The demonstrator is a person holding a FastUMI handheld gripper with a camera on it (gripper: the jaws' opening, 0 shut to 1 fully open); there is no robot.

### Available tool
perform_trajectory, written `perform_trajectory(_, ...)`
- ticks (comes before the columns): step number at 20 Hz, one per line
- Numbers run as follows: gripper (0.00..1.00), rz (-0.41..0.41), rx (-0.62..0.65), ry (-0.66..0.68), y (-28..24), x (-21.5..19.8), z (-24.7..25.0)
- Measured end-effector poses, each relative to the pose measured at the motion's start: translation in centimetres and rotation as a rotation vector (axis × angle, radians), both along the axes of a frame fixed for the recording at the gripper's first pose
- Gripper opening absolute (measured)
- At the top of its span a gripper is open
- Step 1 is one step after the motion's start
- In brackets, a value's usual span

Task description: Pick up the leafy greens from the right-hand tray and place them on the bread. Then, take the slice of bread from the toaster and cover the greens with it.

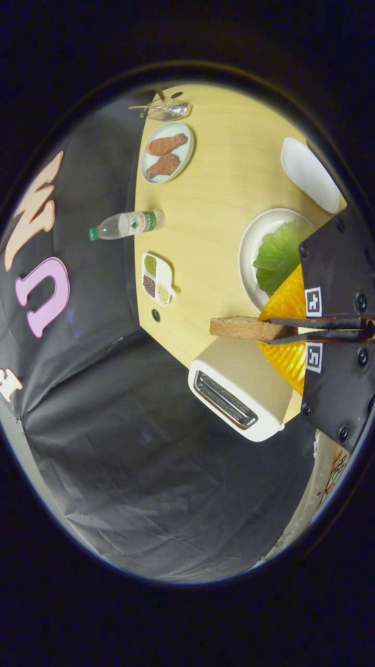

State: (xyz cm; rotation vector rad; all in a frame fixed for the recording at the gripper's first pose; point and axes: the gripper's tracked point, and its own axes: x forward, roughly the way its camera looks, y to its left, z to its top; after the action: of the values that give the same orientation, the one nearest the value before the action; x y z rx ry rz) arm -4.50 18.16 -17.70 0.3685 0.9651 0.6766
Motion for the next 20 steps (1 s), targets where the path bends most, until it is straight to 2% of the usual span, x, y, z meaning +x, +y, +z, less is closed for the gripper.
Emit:
perform_trajectory(9, 0.04, -0.09, -0.012, 0.104, -3.0, -1.2, -5.7)
perform_trajectory(16, 0.16, -0.126, -0.092, 0.133, -5.6, -1.9, -9.5)
perform_trajectory(18, 0.42, -0.114, -0.12, 0.154, -6.2, -2.5, -10.0)
perform_trajectory(19, 0.41, -0.105, -0.129, 0.157, -6.6, -2.8, -10.1)
perform_trajectory(20, 0.48, -0.1, -0.129, 0.155, -6.6, -3.0, -10.1)
